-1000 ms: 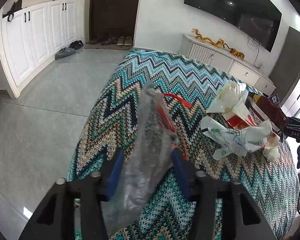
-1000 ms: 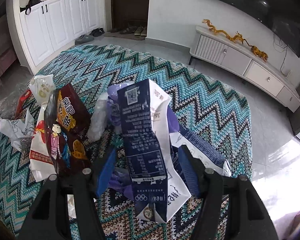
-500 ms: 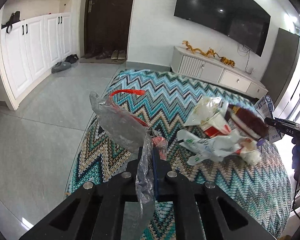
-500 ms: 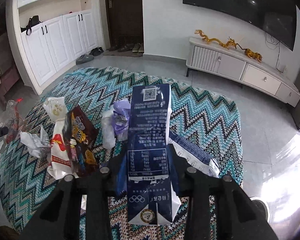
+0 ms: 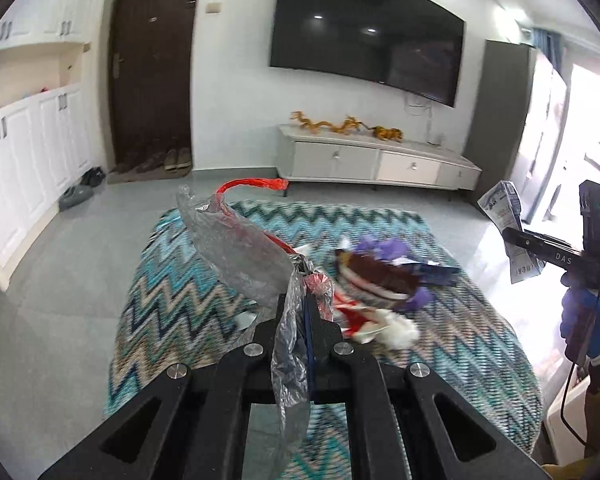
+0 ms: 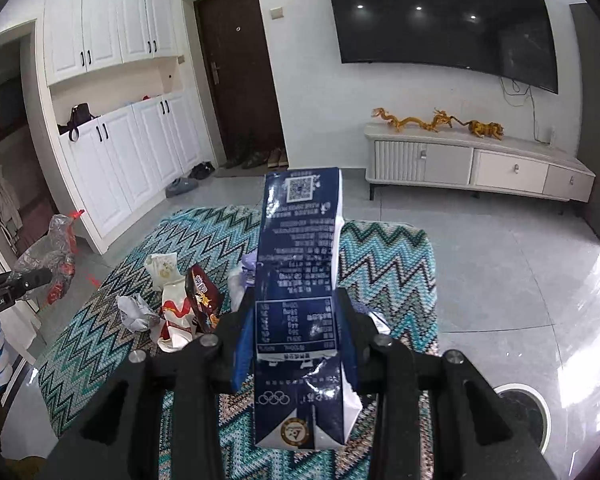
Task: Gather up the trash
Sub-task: 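Carry both items to the bin and open both grippers to release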
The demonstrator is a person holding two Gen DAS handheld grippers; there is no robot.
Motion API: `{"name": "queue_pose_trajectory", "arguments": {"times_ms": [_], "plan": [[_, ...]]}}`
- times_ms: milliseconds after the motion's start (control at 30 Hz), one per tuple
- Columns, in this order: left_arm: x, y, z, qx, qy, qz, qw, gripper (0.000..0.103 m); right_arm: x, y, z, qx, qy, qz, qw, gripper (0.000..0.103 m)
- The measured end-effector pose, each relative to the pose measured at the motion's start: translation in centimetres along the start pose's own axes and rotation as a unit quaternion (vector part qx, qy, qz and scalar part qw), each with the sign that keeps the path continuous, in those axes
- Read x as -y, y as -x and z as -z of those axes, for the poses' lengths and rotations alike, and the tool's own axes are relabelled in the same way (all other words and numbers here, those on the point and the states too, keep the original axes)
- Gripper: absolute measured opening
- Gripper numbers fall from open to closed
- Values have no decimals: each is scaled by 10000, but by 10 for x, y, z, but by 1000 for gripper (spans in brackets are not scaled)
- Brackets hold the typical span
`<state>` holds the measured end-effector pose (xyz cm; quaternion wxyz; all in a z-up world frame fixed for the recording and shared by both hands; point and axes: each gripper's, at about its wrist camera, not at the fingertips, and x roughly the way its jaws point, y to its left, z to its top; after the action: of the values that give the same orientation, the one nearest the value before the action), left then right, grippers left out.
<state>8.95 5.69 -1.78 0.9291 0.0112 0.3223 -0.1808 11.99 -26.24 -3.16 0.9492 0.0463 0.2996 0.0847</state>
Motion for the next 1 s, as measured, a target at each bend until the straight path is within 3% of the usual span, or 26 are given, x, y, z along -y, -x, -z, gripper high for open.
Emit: {"name": "queue_pose_trajectory", "arguments": {"times_ms": [233, 433, 533, 800, 1000], "plan": [[105, -33, -25, -224, -797, 759, 9937, 6, 76, 64, 22, 320, -454, 691, 9961, 34], [219, -82, -32, -631, -1536, 1447, 9754, 6, 164, 92, 68, 245, -1176, 1397, 9829, 34], [279, -112, -31, -916, -1761, 1821, 9630, 6, 204, 91, 98, 70, -1564, 1614, 9744, 34], [403, -193, -14, -1683, -2104, 2269, 9359, 6, 291, 65, 174, -341, -2522, 1871, 9488, 35], [459, -249, 0, -2084, -2061, 2300, 9280, 6, 335, 36, 206, -566, -2933, 1946, 9343, 35]]}}
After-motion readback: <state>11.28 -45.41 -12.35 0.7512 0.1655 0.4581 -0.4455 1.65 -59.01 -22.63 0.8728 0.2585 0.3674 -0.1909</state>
